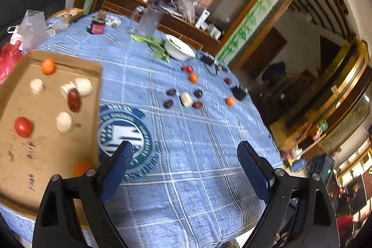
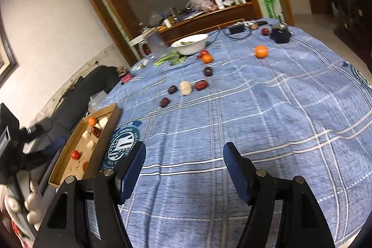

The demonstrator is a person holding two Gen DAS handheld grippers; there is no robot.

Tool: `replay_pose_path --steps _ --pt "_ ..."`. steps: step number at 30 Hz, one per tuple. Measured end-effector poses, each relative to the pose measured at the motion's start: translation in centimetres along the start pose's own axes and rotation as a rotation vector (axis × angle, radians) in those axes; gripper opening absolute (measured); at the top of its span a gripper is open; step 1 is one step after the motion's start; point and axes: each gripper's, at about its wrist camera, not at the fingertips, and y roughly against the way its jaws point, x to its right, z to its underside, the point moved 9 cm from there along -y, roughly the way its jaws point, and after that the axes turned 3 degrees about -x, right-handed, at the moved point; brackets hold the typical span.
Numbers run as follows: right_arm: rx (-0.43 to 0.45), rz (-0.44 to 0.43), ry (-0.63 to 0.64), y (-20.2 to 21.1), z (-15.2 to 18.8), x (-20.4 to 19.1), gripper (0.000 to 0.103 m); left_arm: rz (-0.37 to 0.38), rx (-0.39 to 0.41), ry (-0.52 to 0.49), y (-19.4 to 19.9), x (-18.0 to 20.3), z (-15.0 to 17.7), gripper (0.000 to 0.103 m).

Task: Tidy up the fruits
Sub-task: 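Move both open tools back over the food pile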

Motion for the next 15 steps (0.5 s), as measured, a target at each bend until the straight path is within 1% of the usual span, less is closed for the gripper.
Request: replay_pose_path --steps 6,11,15 --pt "0.009 0.023 -0.021 1.0 -0.1 2.0 0.073 0.008 -0.034 -0.035 -2.1 2.4 0.7 0.091" --pt "0.008 0.042 -0.054 1.6 0.0 4.1 0.073 0.011 -0.091 -0.079 -4.8 5.0 1.8 0.091" --pt "0.0 0.058 -0.067 1.5 0.1 5.4 0.073 0.018 -0.118 -0.068 -6.5 5.7 2.4 0.091"
